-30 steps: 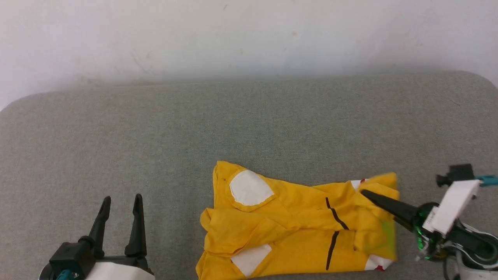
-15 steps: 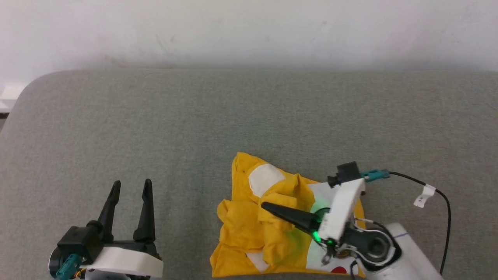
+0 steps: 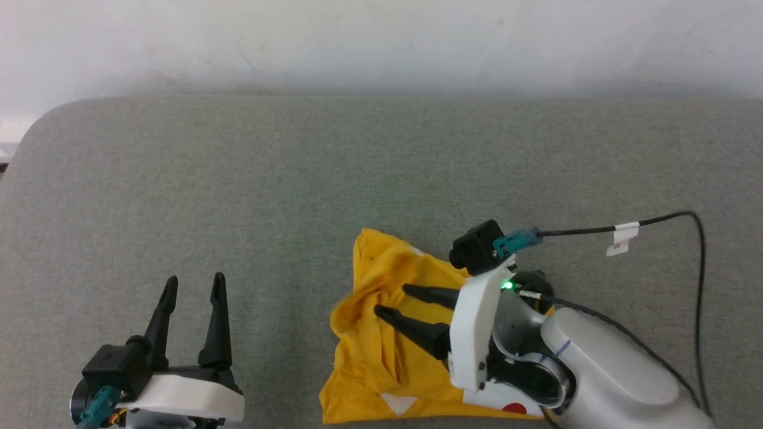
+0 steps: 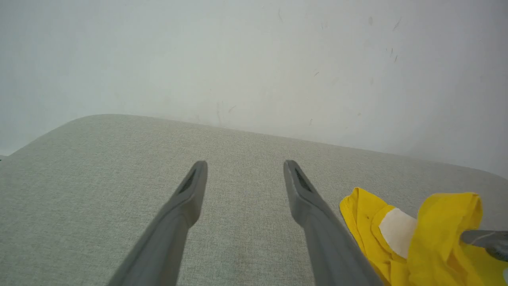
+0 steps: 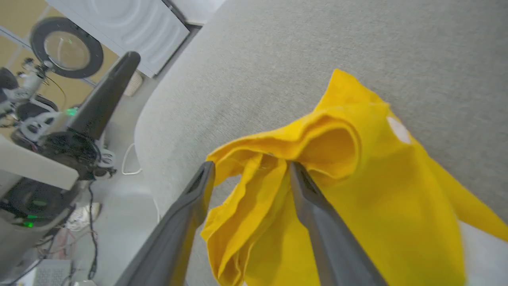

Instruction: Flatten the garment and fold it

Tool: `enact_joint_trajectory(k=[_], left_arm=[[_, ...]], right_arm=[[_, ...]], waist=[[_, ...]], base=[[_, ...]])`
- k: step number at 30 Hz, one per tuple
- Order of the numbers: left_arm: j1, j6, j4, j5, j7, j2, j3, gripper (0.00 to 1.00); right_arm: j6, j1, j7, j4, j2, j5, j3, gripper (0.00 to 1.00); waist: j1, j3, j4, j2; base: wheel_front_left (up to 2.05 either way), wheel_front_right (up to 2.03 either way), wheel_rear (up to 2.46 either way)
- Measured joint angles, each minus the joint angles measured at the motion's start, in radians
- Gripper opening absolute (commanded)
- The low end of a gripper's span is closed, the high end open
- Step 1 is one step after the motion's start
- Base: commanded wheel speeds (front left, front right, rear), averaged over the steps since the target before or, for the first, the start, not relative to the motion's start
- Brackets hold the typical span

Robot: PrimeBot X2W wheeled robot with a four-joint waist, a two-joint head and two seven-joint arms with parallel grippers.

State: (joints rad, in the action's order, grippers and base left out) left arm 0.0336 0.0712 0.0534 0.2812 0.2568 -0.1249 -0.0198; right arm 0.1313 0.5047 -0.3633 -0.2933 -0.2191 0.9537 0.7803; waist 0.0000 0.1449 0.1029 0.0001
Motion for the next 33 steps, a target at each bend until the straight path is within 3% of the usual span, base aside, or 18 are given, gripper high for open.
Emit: enact_joint_trajectory(k=[3, 7, 12, 18, 25, 30, 33], left_arm=[[0.000, 0.005, 0.006, 0.000, 0.000, 0.000, -0.006, 1.00], [0.000, 0.006, 0.012, 0.000, 0.000, 0.003, -0.016, 1.00], [0.001, 0.006, 0.012, 0.000, 0.000, 0.004, -0.029, 1.00], [0.013, -0.003, 0.011, -0.011, 0.000, 0.002, -0.039, 1.00], [0.022, -0.012, 0.009, -0.021, 0.000, 0.003, -0.045, 1.00], [0.030, -0.014, 0.011, -0.021, 0.000, 0.003, -0.048, 1.00], [0.042, -0.018, 0.014, -0.021, 0.000, 0.004, -0.049, 1.00]], right_arm=[[0.000, 0.021, 0.061, 0.039, -0.068, -0.088, 0.064, 1.00], [0.000, 0.021, 0.151, 0.081, -0.133, -0.168, 0.074, 1.00], [0.000, -0.050, 0.304, 0.068, -0.195, -0.374, -0.120, 1.00], [0.000, -0.249, 0.455, 0.129, -0.143, -0.600, -0.491, 1.00], [0.000, -0.444, 0.467, 0.290, -0.019, -0.699, -0.725, 1.00], [0.000, -0.516, 0.410, 0.327, 0.036, -0.666, -0.824, 1.00], [0.000, -0.531, 0.327, 0.306, 0.059, -0.513, -0.891, 1.00]], waist=[[0.0001, -0.011, -0.014, 0.0000], [0.0000, -0.024, -0.036, 0.0000], [0.0000, -0.038, -0.067, 0.0000], [0.0000, -0.051, -0.101, 0.0001], [0.0000, -0.065, -0.125, 0.0000], [-0.0001, -0.080, -0.136, 0.0000], [-0.0001, -0.092, -0.139, 0.0000]], base=[[0.00, 0.00, 0.00], [0.00, 0.00, 0.00], [0.00, 0.00, 0.00], [0.00, 0.00, 0.00], [0.00, 0.00, 0.00], [0.00, 0.00, 0.00], [0.00, 0.00, 0.00]])
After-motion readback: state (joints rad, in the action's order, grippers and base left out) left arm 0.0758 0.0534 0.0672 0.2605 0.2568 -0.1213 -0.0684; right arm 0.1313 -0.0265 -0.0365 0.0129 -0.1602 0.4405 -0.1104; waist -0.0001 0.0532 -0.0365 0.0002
